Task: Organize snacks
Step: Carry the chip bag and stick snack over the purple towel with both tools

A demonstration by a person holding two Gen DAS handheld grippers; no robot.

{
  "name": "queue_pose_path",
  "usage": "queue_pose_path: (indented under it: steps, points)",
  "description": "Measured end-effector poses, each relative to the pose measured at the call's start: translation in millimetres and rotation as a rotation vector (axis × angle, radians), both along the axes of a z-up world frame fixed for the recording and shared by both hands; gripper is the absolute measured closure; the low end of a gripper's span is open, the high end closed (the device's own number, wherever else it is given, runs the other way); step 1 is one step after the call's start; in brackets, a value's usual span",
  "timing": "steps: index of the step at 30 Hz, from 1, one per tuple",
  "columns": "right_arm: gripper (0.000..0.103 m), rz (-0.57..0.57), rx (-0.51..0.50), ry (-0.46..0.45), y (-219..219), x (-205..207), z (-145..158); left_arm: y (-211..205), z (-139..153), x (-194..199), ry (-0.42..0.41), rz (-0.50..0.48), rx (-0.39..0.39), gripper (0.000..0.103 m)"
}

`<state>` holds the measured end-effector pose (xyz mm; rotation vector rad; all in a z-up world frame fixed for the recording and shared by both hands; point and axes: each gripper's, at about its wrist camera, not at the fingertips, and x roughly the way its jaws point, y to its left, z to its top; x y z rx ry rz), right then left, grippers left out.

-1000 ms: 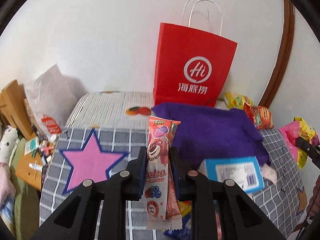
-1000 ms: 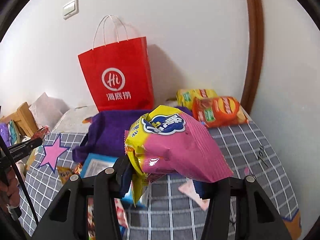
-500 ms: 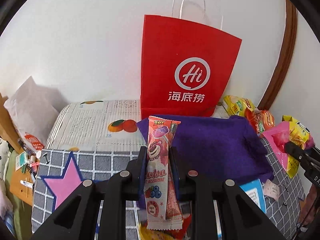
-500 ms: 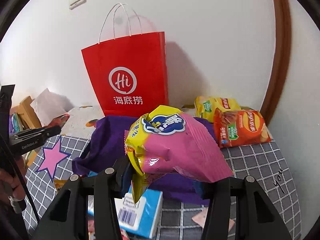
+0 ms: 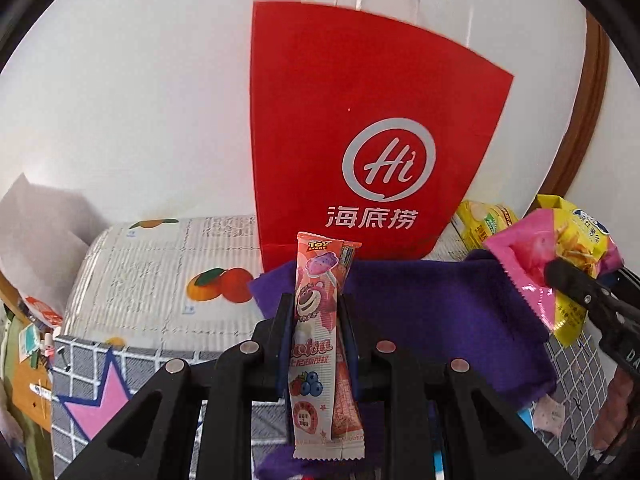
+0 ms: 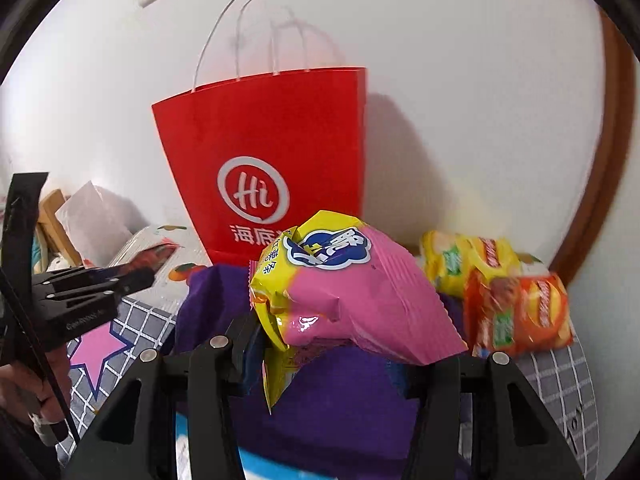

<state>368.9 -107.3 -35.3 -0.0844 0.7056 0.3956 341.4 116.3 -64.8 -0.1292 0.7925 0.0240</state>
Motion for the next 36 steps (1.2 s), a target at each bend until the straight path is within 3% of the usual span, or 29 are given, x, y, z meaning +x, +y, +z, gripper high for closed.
queue_pose_path:
  steps: [7, 16, 22, 36]
  points:
    - [0.053, 0.061, -0.018, 0.0, 15.5, 16.4, -19.9, -4.3, -21.8, 28.8, 0.036, -0.025, -0.006, 0.082]
    - [0.053, 0.057, -0.082, 0.063, 5.3, 41.0, -58.7, -8.5, -53.6, 45.5, 0.094, -0.069, 0.025, 0.082]
    - [0.053, 0.059, -0.166, 0.071, -4.8, 44.5, -70.7, -3.4, -62.6, 47.5, 0.113, -0.057, 0.016, 0.082]
    - [0.053, 0.058, -0.187, 0.167, -8.4, 56.3, -93.5, -6.6, -77.3, 56.1, 0.175, -0.065, 0.042, 0.081]
